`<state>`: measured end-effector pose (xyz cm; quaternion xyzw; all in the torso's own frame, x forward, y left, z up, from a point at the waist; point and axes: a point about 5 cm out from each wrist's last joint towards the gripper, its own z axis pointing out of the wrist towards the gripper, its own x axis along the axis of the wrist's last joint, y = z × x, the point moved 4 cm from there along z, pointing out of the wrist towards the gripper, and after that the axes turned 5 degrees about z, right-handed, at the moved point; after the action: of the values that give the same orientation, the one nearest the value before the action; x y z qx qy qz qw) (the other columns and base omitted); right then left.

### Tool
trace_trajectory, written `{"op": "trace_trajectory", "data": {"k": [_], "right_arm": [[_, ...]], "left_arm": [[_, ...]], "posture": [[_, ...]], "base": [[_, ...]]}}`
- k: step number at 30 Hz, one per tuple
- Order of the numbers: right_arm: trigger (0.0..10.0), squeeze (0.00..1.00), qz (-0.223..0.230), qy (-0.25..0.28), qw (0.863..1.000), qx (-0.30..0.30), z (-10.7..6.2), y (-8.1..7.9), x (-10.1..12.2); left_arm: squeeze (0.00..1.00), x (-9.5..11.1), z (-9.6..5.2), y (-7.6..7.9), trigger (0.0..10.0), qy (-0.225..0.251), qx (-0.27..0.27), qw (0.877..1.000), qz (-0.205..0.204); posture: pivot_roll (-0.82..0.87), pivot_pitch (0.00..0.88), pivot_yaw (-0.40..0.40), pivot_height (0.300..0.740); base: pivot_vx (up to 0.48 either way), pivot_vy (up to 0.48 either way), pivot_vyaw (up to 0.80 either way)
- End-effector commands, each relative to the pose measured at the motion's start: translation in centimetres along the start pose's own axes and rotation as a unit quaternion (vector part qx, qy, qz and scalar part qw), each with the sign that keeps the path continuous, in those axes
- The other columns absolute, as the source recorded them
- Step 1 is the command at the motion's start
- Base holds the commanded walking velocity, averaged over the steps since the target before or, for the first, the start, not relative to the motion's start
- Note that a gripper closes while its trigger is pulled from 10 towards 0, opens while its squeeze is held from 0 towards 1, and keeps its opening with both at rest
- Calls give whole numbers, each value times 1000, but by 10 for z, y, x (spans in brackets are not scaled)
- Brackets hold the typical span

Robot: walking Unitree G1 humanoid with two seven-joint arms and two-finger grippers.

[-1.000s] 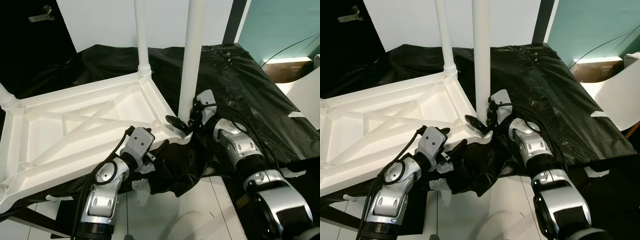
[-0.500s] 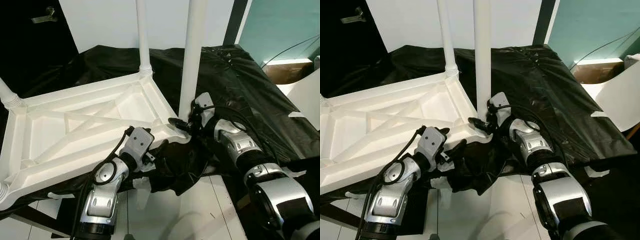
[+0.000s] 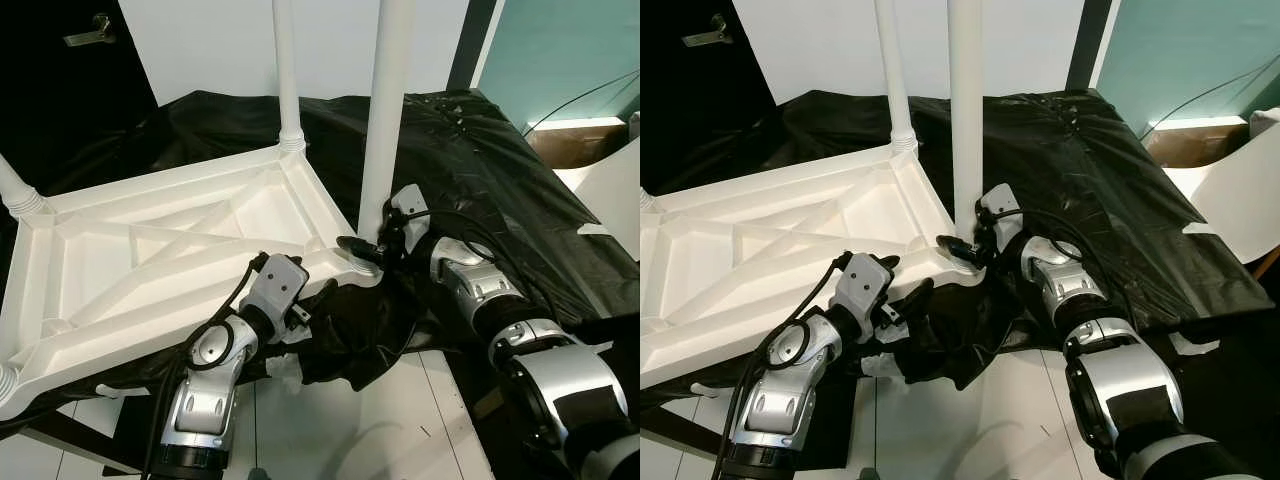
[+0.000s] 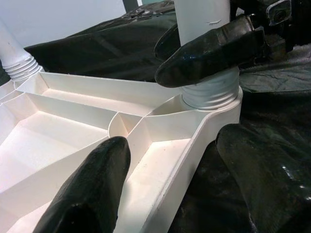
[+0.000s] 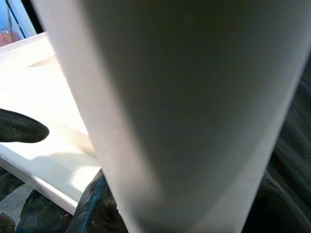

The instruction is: Building children table

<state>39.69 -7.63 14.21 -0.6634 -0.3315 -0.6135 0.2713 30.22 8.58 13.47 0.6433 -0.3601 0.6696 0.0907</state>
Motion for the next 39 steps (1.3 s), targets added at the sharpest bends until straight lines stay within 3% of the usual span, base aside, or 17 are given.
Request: {"op": "trace_trajectory", "data": {"k": [1,23,33,37,39], "right_arm": [[10000,0,-3,-20,1000,1,-2,2,-6],[10000,0,25,-20,999,-16,-2,0,-17],[10000,0,70,-14,991,-111,5,-2,-28],[10000,0,122,4,963,-239,10,-15,-40],[10000,0,137,10,957,-254,11,-20,-41]], "left_arm": [[0,-2,-1,-8,10000,-7,50,999,-6],[0,-3,-3,-6,10000,-9,43,999,-6],[0,-3,-4,-3,10000,-10,46,999,-11],[0,-5,-6,2,10000,-13,48,999,-21],[0,-5,-6,3,10000,-13,48,999,-22]], "posture": [[69,0,-4,740],[68,0,3,740],[80,0,-26,740],[84,0,-35,740],[84,0,-41,740]], "base": [[0,0,0],[0,0,0],[0,0,0],[0,0,0],[0,0,0]]}}
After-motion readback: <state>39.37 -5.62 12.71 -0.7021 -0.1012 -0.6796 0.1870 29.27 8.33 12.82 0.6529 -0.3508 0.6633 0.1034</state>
